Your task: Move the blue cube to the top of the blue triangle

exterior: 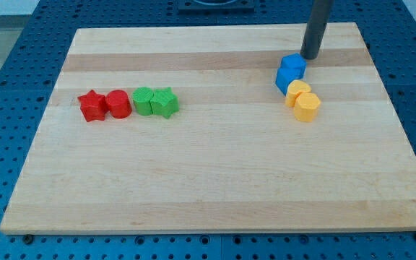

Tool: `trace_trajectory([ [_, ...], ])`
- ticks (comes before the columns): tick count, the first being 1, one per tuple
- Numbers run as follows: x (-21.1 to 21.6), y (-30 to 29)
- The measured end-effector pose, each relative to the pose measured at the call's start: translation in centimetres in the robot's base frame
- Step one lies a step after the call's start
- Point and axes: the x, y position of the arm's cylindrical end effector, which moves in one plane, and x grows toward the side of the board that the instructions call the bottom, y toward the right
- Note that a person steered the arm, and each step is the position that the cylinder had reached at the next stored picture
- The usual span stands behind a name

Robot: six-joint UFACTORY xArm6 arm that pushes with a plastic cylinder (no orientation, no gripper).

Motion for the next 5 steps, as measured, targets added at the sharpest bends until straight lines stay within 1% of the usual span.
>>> trace_trajectory([
  [2, 0.5, 0.1],
  [3, 2.0, 0.1],
  [4, 2.6, -0.2],
  [5, 3.0, -1.8],
])
